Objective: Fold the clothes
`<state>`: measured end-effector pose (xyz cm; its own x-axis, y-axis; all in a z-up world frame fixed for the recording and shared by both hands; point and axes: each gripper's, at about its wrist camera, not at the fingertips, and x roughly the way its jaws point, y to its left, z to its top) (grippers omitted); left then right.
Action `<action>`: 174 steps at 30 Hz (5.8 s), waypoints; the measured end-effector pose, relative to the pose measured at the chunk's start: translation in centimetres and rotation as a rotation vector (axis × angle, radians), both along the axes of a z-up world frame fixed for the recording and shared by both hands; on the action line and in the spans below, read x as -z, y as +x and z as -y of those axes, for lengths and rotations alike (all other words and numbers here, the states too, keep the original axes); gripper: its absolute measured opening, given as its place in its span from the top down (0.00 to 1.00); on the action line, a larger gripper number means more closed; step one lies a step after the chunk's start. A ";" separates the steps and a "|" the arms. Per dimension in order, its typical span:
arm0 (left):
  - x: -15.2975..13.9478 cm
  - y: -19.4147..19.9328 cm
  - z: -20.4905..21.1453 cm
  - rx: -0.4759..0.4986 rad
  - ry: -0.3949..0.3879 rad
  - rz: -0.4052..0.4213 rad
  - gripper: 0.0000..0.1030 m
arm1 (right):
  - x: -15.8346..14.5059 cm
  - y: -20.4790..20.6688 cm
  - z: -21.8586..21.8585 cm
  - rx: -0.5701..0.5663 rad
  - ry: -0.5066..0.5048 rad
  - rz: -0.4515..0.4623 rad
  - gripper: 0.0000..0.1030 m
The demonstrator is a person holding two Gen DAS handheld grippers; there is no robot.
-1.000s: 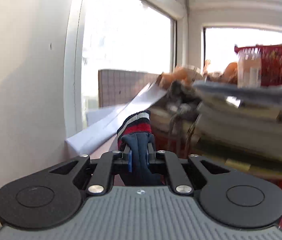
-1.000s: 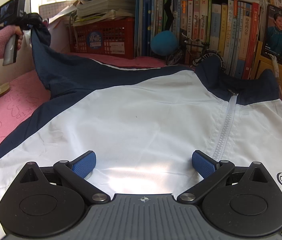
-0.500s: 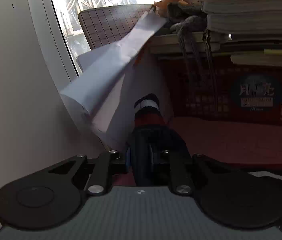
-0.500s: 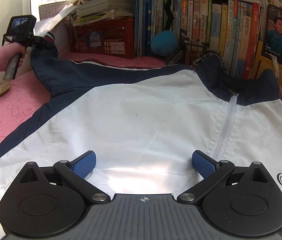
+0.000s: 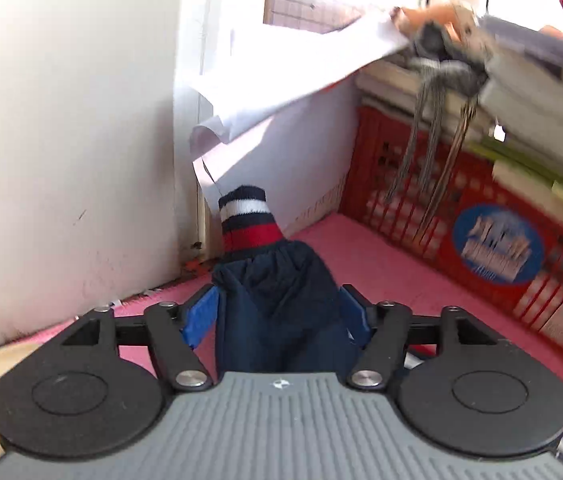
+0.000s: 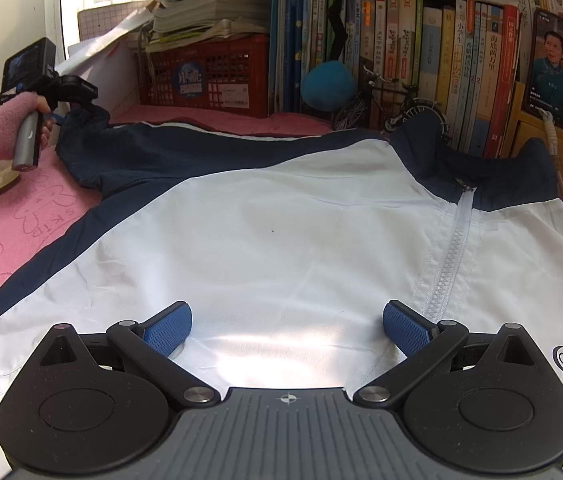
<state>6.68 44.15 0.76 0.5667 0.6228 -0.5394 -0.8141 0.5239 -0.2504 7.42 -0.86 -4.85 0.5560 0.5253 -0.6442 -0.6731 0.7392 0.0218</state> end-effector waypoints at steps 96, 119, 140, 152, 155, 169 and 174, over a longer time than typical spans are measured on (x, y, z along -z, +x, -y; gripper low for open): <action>6.2 18.7 34.4 0.993 0.415 -0.311 0.75 | -0.3 16.6 8.6 0.458 -0.005 -0.055 0.89; 6.2 18.6 34.2 0.992 0.404 -0.312 0.73 | 0.3 20.2 9.5 0.470 -0.060 0.035 0.77; 5.0 15.6 34.6 0.988 0.505 -0.302 0.65 | -1.3 17.2 4.5 0.277 -0.135 -0.007 0.51; -0.4 -6.4 30.7 1.140 0.202 0.104 0.37 | -8.8 -5.8 13.3 0.085 0.031 0.195 0.21; 0.5 -12.0 32.3 1.107 0.134 0.148 0.37 | -7.1 -11.9 13.5 0.174 0.045 0.283 0.21; 6.3 -20.8 36.9 0.715 0.385 -0.046 0.30 | 3.2 -26.7 6.7 0.178 0.076 0.524 0.16; 6.9 -21.9 36.3 0.658 0.499 -0.071 0.21 | 3.9 -27.5 9.3 0.259 0.002 0.639 0.10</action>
